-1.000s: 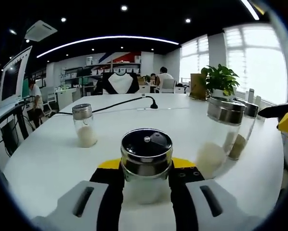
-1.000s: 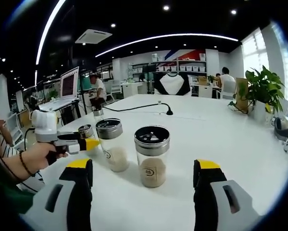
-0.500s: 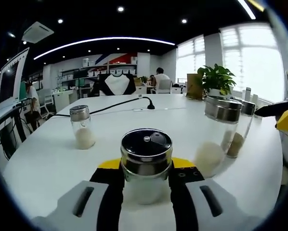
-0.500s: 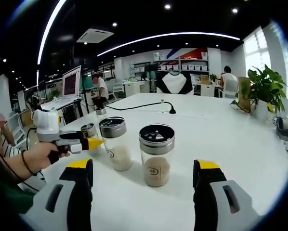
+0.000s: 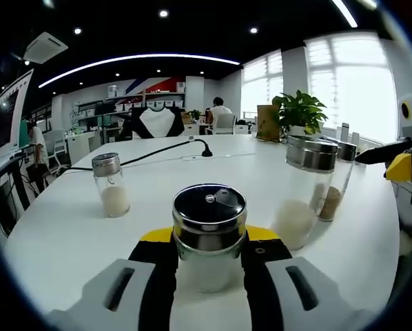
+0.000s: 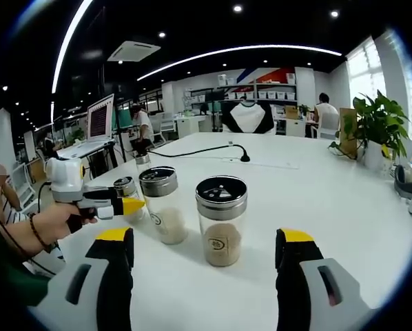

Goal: Rotate the seasoning bottle until the label or dispensing opening points toward the visible target arrow and the bottle remains upright within the marked orientation range

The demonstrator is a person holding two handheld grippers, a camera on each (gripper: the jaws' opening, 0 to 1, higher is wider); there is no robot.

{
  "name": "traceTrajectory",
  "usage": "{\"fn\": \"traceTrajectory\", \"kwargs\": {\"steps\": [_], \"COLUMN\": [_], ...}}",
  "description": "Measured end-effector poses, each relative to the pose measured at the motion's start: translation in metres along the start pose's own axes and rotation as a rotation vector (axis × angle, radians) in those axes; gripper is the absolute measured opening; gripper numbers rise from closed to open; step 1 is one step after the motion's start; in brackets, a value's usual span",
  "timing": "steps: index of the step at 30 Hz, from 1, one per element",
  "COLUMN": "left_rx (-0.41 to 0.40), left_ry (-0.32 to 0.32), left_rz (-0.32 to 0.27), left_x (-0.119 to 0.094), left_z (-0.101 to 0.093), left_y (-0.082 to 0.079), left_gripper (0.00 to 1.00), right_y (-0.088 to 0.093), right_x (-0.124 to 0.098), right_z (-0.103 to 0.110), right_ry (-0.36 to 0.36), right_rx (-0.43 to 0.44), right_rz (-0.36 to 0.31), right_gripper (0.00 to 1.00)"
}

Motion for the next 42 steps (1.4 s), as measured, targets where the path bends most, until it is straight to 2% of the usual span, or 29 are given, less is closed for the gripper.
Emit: {"fn": "traceTrajectory", "kwargs": {"steps": [13,42], "left_rx": [0.039,0.095], "left_ry": [0.063,0.232], "left_rz": [0.019,0.013], "left_x": [0.0016,0.0017], "left_z": [0.0015,0.0024], "left_y": [-0.0007,0.0], "left_gripper": [0.37,0.37], "right_y": [0.0006,-0.0032], "right_x": [0.0001,-0.0038], "right_z": [0.0016,0.0028], "right_ry": [-0.007,-0.015], "right_rx": [0.008,0.006], "right_rz": [-0.001,-0.03], "right_gripper": [0.86,0.85]}}
Point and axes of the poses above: the point that each gripper's makers call its tool centre point, and the gripper's own axes: x roughly forward along the fingers, z roughly to its left, y roughly out of its underside, the point moved 5 cm from there along -x, roughly backward along the fingers, and after that the axes turned 1 degree about -y, right-handed, at the moved point
